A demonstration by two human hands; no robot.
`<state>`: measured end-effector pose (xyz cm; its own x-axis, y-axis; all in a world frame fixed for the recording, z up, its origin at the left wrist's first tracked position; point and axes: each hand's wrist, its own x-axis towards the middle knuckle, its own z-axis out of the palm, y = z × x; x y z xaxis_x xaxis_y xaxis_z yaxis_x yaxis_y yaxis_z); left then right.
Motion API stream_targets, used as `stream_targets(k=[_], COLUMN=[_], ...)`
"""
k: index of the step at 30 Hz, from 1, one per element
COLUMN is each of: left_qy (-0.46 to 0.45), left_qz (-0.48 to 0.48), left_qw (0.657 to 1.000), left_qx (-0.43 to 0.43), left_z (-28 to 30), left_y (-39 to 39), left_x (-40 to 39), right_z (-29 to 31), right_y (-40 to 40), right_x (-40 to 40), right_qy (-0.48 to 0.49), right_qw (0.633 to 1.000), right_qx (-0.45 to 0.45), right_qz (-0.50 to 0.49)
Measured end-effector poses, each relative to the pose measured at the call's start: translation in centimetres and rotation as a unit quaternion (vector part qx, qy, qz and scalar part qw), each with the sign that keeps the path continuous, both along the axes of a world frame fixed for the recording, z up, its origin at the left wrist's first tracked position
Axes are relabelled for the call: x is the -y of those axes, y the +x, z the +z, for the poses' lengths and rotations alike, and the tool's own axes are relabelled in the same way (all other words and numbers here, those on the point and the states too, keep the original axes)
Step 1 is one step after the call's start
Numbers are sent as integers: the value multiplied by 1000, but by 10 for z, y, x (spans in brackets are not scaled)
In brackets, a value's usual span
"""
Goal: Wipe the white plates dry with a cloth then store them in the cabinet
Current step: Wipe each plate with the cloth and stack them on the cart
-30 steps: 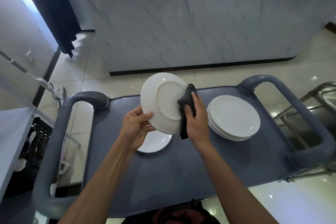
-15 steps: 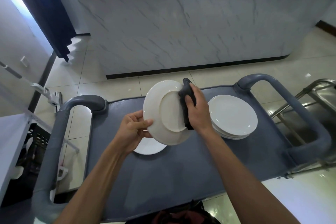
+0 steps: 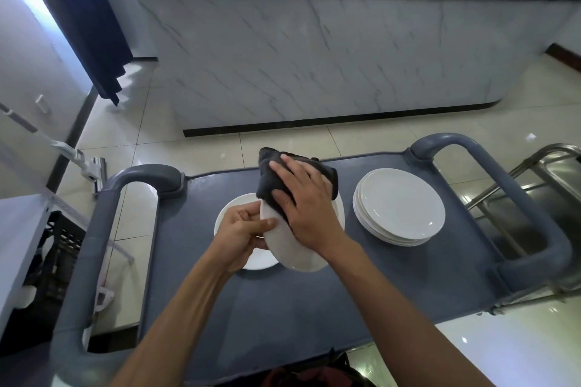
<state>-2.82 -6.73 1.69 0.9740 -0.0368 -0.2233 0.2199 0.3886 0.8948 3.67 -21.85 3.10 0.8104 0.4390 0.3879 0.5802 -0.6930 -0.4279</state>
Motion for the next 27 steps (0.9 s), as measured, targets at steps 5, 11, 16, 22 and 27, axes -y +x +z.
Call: stream_targets(k=[5, 11, 16, 22, 27], left_qy=[-20, -11, 10, 29, 81], left_qz=[7, 6, 9, 13, 39], left_qw=[1000, 1000, 1000, 999, 996], left_qx=[5, 7, -3, -20, -21], left_z=[1, 3, -1, 4, 17], left_y=[-1, 2, 3, 4, 15], left_x=[-1, -2, -1, 12, 29], right_z=[5, 8, 0, -11, -6], right_y=[2, 10, 19, 34, 49], right_x=[11, 18, 26, 57, 99], right_qy=[-1, 33, 60, 126, 208], right_qw=[998, 999, 998, 990, 969], right_qx=[-23, -23, -34, -56, -124], right_qz=[54, 17, 3, -13, -40])
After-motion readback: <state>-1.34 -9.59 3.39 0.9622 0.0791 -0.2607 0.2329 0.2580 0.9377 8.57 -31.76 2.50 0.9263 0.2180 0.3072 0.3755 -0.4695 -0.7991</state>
